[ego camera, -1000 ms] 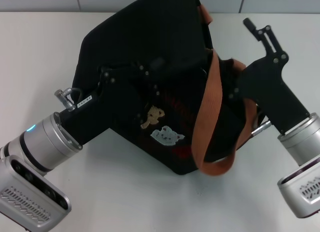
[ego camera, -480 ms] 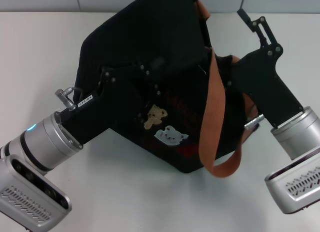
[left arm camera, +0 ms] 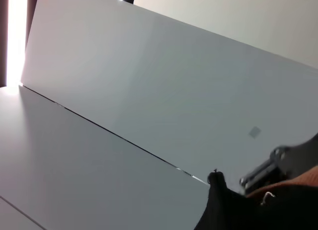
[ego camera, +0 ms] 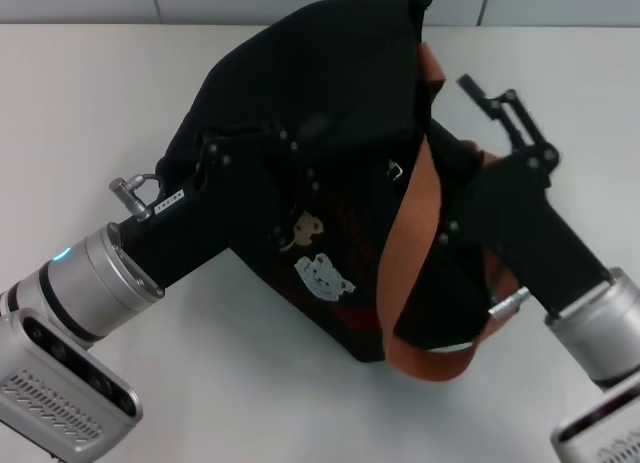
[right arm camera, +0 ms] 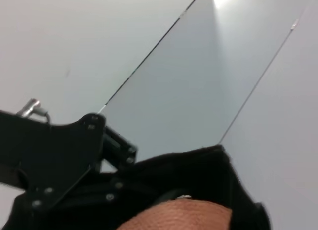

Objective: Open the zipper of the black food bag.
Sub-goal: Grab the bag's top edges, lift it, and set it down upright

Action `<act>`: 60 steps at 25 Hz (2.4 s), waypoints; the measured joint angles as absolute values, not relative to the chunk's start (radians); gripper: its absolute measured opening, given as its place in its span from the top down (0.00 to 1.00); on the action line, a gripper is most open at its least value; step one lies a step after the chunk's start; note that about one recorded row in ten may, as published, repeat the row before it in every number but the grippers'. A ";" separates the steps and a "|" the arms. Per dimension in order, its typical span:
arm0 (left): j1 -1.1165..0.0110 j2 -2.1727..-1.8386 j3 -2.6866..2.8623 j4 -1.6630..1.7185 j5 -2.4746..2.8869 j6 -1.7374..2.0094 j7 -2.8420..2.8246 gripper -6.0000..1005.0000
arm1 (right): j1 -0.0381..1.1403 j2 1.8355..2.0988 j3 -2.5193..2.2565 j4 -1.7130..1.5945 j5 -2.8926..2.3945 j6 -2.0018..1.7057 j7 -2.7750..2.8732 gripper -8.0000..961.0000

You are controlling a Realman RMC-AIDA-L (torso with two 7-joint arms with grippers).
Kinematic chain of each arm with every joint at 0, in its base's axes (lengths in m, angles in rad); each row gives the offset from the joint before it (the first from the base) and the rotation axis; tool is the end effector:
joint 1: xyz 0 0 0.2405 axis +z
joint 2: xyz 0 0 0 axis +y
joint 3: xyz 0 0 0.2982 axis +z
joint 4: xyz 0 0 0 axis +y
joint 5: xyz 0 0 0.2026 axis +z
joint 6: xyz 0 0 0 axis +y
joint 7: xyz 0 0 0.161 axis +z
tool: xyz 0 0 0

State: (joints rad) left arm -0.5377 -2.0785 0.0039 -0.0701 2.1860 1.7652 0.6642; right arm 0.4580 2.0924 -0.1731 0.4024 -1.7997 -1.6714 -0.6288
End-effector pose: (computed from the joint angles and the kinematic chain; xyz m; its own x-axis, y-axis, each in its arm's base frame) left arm -0.2384 0.2919 -0.0750 0.5035 -0.8607 0.0755 -0.2863 -0.2486 -0.9253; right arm 0.2355 0.2670 -0.1007 0.7067 0.6193 -0.3423 -0.1124 -0.3793 -0.9184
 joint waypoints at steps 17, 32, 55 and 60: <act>-0.541 -2.078 0.014 -0.068 2.183 1.763 0.766 0.91 | 0.441 2.094 -0.121 0.347 -1.798 -1.644 -0.506 0.13; -0.541 -2.077 0.019 -0.073 2.183 1.765 0.779 0.91 | 0.528 2.094 -0.032 0.371 -1.798 -1.533 -0.604 0.13; -0.542 -2.079 0.018 -0.077 2.184 1.769 0.780 0.91 | 0.535 2.094 0.087 0.468 -1.862 -1.478 -0.803 0.13; -0.554 -2.077 0.009 -0.070 2.184 1.773 0.781 0.91 | 0.531 2.094 0.088 0.478 -1.863 -1.470 -0.803 0.13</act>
